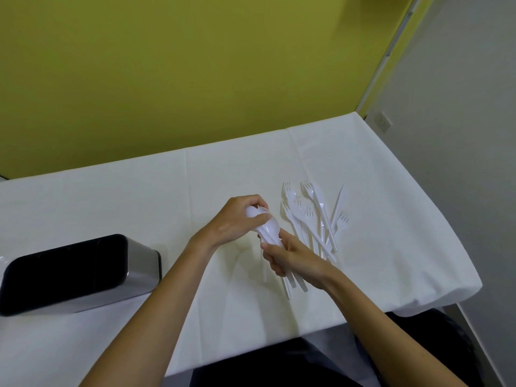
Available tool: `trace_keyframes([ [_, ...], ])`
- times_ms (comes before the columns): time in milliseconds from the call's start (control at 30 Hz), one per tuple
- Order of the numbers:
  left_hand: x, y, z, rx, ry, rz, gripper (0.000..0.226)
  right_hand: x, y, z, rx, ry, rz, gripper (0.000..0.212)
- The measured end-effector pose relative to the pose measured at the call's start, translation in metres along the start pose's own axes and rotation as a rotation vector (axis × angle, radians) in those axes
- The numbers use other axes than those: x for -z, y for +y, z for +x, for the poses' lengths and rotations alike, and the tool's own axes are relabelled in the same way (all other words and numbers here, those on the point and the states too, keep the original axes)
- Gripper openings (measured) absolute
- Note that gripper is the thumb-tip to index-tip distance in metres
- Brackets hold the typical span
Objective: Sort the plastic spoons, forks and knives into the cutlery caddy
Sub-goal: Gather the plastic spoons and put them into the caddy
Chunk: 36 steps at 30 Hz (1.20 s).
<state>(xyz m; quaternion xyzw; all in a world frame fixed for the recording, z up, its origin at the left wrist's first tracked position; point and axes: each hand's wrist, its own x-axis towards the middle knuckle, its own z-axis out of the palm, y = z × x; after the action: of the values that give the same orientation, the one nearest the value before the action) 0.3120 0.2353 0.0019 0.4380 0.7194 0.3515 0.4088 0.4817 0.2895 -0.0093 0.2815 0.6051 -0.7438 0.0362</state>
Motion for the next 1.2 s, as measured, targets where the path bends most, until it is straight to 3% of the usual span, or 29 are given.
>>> trace_keyframes([
  [100,0.001,0.001,0.001,-0.020,-0.015,0.028,0.002,0.008,0.001,-0.001,-0.061,-0.056,-0.026,0.028],
  [200,0.000,0.005,0.003,-0.063,-0.053,0.104,0.002,0.019,-0.010,0.000,-0.137,-0.140,-0.261,0.028],
  [300,-0.002,0.009,0.007,-0.091,-0.070,0.145,0.004,0.027,-0.023,0.003,-0.177,-0.120,-0.367,0.029],
  [600,0.002,0.012,0.006,-0.078,-0.022,0.131,0.012,0.020,-0.027,0.019,-0.090,-0.120,-0.224,0.028],
  [733,0.021,0.019,-0.005,-0.070,0.152,0.034,0.022,0.012,-0.036,0.026,-0.026,-0.020,-0.206,0.034],
  [933,0.094,0.022,-0.051,-0.088,0.520,-0.216,0.016,-0.022,-0.077,0.041,0.147,0.175,-0.130,0.031],
  [1200,0.193,-0.054,-0.171,0.033,0.890,-0.270,0.025,-0.162,-0.130,0.086,0.284,0.088,-0.035,0.027],
])
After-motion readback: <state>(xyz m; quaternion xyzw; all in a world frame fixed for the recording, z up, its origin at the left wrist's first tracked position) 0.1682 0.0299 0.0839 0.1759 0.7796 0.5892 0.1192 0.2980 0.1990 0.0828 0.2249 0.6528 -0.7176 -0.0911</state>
